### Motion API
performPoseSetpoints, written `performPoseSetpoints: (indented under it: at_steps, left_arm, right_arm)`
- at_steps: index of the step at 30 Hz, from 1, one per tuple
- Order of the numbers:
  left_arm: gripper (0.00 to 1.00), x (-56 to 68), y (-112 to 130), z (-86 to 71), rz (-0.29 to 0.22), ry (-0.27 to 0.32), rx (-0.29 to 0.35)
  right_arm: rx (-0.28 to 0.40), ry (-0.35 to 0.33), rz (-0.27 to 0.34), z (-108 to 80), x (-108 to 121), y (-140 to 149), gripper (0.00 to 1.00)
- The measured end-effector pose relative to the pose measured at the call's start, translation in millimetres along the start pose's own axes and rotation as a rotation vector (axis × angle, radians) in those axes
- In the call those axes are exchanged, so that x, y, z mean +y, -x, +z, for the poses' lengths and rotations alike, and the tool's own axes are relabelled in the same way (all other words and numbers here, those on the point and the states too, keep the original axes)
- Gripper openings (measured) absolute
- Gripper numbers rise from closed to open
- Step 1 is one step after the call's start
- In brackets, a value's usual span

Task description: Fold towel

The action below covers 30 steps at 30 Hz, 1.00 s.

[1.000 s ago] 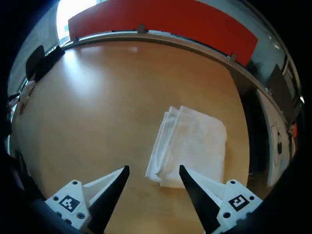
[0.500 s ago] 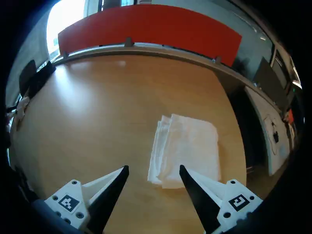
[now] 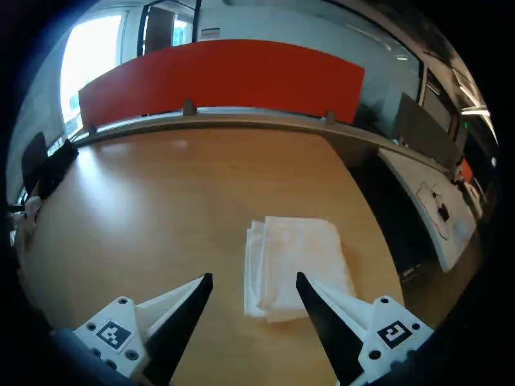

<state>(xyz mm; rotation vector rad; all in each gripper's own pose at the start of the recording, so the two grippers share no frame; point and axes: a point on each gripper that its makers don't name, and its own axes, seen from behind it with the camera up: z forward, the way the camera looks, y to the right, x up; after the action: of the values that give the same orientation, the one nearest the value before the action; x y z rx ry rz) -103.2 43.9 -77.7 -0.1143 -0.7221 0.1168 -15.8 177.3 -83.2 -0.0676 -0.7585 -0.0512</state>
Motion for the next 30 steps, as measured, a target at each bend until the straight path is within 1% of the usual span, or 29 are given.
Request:
performPoseSetpoints:
  at_steps: [6,12,18,26,30]
  left_arm:
    - [0.99,-2.1,-3,2.4,-0.019,0.000,0.010]
    - [0.99,-8.4,-14,4.9,-0.055,-0.010,0.045]
    - [0.99,-18.9,-41,5.9,-0.083,-0.029,0.136]
    - [0.99,-30.4,-75,2.5,-0.105,-0.059,0.258]
    - [0.99,-33.3,-85,0.0,-0.106,-0.063,0.301]
  right_arm:
    - [0.045,0.005,0.020,-3.7,-5,-9,1.00]
    - [0.140,0.003,0.037,-13.1,-10,-37,1.00]
    - [0.256,-0.001,0.046,-29.0,-17,-75,1.00]
    - [0.419,-0.020,0.042,-57.7,-34,-126,1.00]
    - [0.469,-0.021,0.034,-68.0,-39,-141,1.00]
